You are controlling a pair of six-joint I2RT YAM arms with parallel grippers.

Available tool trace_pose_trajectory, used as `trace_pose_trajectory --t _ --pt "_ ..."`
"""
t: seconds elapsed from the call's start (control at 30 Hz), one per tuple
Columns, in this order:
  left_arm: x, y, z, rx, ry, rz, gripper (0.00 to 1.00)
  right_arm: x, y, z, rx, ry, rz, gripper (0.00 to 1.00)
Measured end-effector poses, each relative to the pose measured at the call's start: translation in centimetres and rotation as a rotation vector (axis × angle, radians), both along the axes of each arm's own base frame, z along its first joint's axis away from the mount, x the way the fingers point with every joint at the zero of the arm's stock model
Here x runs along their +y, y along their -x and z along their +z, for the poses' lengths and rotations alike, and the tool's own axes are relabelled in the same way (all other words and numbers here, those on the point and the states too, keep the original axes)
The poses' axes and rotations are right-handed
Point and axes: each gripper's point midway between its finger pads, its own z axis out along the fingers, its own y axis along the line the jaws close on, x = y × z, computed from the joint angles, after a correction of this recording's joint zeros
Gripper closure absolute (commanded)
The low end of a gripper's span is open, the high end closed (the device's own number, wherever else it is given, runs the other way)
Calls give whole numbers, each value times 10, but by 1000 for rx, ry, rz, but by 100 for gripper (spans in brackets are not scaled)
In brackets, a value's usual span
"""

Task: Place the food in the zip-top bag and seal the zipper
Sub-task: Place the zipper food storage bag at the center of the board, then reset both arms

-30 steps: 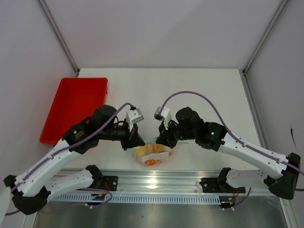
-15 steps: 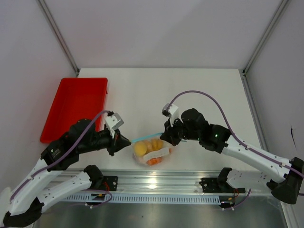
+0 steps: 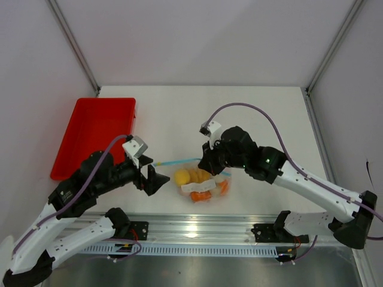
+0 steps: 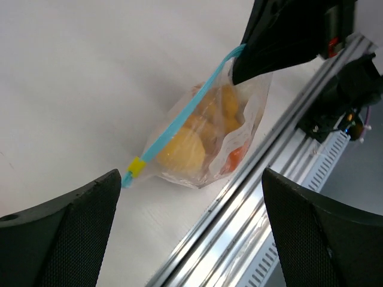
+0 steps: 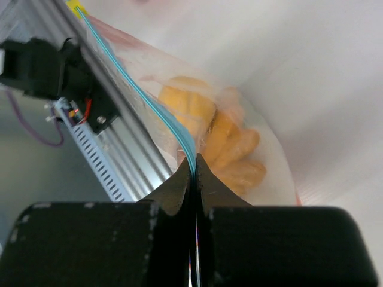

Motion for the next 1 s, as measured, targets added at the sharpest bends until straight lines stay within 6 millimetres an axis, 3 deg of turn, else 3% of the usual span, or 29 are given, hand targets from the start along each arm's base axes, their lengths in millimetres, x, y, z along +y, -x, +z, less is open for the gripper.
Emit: trace_pose_trajectory --t 0.17,0.23,0.4,0.47,0.5,0.57,0.63,0.73,0.77,0.9,1.0 --pt "8 -8 21 -80 74 70 0 -7 -53 -37 120 62 -136 100" --pt "11 -7 31 -112 109 79 1 -15 -85 -57 174 69 -202 100" --pt "13 0 43 -139 185 72 1 -23 -143 -90 269 78 -264 99" --pt "12 5 41 -126 206 55 1 -18 -167 -97 288 80 -260 89" --pt "11 7 38 -117 212 47 1 -12 -181 -101 292 82 -249 73" --pt "7 10 31 -92 219 27 1 4 -213 -108 275 88 -222 54" --pt "4 12 22 -62 217 16 1 11 -230 -116 270 105 -215 45" --pt "0 14 12 -21 216 10 1 19 -250 -128 254 135 -229 27" --pt "0 15 9 -10 217 11 1 18 -251 -131 253 145 -233 1" --pt "0 16 0 13 230 19 1 7 -249 -127 211 200 -291 1" --pt "-1 15 -4 24 244 25 0 -9 -236 -101 147 250 -360 0"
